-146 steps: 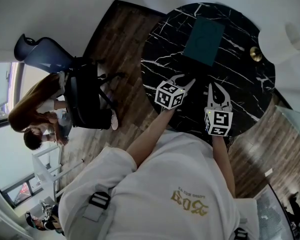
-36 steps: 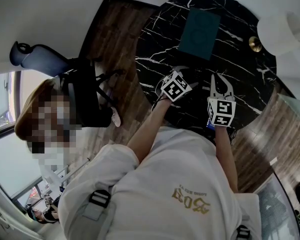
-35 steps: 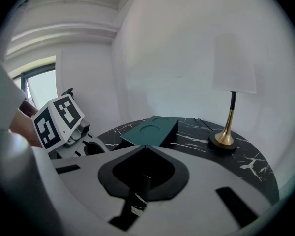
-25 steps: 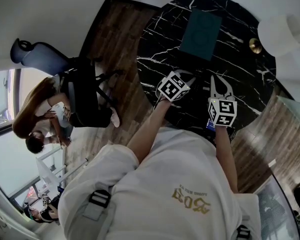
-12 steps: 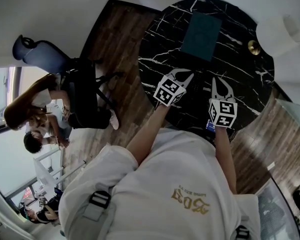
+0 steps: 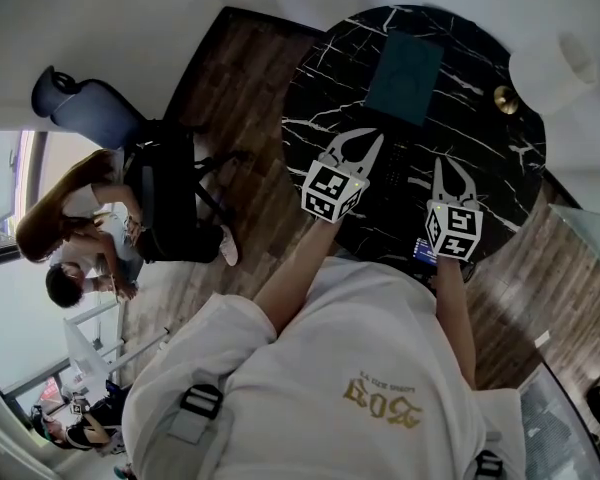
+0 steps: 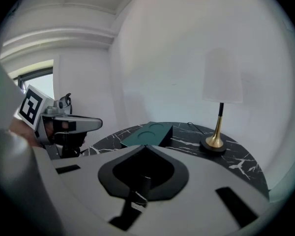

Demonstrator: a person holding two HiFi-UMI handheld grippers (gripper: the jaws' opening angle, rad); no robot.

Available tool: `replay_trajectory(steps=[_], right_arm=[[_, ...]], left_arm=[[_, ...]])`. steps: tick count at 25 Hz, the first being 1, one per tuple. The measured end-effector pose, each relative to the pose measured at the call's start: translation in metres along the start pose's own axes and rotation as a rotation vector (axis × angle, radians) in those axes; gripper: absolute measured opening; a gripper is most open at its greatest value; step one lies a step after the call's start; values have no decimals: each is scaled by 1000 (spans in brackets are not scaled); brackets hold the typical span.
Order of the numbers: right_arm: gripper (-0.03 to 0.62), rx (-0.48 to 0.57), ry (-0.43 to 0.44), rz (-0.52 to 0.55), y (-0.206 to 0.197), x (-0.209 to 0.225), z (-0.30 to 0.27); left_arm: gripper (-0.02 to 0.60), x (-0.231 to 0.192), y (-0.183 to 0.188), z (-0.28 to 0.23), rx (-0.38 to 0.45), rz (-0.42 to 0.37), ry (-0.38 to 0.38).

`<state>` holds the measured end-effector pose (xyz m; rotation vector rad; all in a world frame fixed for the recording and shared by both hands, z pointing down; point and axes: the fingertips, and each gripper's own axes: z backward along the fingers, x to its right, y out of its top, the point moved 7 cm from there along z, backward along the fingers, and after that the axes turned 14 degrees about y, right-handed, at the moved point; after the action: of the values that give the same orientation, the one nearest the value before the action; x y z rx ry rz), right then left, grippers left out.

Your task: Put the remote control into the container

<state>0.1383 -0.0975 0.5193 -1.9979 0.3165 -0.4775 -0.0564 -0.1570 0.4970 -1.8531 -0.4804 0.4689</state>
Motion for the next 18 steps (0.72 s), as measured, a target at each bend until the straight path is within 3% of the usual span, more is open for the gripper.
replay_trajectory(steps=[12,18], right_arm=[[12,159,-91,60,50,4,49],[12,247,-112,93,79,-1,71]], left_arm=[[3,9,67,34,173,-44,25],[3,3,96,56,260,-24,59]])
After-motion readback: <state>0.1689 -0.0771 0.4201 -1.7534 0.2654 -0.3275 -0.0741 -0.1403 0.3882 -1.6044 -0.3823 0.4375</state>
